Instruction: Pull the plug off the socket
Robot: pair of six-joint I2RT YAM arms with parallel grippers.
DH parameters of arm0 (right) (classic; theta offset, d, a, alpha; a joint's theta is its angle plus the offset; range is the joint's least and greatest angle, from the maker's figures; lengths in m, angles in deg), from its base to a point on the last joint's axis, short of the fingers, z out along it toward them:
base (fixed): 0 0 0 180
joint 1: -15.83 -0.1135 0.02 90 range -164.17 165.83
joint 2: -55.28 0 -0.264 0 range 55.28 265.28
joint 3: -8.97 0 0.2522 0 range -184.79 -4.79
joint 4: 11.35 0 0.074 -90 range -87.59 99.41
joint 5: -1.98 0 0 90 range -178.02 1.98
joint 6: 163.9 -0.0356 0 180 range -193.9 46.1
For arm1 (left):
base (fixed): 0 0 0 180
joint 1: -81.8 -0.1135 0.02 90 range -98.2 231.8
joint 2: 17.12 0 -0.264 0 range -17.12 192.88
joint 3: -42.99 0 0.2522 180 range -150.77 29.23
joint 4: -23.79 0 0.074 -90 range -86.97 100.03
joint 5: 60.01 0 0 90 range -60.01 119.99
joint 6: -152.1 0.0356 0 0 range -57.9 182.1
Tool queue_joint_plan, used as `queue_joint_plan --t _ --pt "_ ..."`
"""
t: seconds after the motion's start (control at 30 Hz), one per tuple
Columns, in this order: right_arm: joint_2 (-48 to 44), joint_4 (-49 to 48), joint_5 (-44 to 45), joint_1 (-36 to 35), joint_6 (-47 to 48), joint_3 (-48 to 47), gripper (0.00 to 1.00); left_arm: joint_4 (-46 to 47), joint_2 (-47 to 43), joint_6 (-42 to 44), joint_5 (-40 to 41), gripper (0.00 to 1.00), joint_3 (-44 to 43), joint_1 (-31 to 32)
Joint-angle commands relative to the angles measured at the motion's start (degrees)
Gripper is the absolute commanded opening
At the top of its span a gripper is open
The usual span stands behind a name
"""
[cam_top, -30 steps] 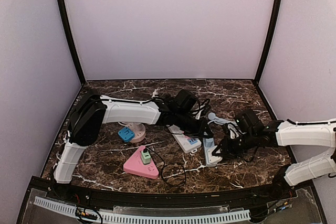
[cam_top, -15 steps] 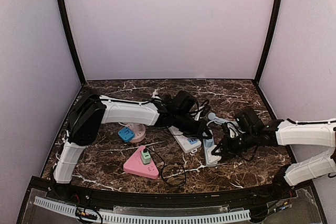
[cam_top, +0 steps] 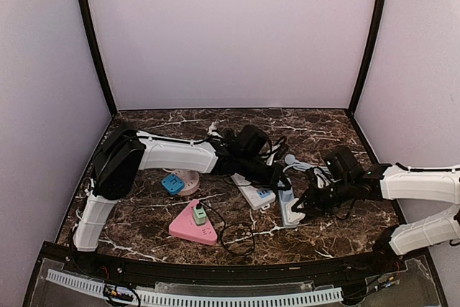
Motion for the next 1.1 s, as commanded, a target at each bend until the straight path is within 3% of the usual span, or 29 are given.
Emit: queue_joint_plan --t 0.0,0.43,1.07 --pt "-3.0 -3.8 -2.3 0.5 -0.2 -0.9 0.0 -8.3 2.2 1.2 3.3 0.02 3.3 0.0" --pt "-0.9 -1.5 -2.0 1.0 -0.4 -2.8 0.0 -8.5 2.6 1.3 4.4 0.02 4.7 0.5" --pt "-0.9 -6.0 -5.0 1.7 -0.7 -2.3 0.0 -8.0 3.6 1.4 4.7 0.01 6.1 0.7"
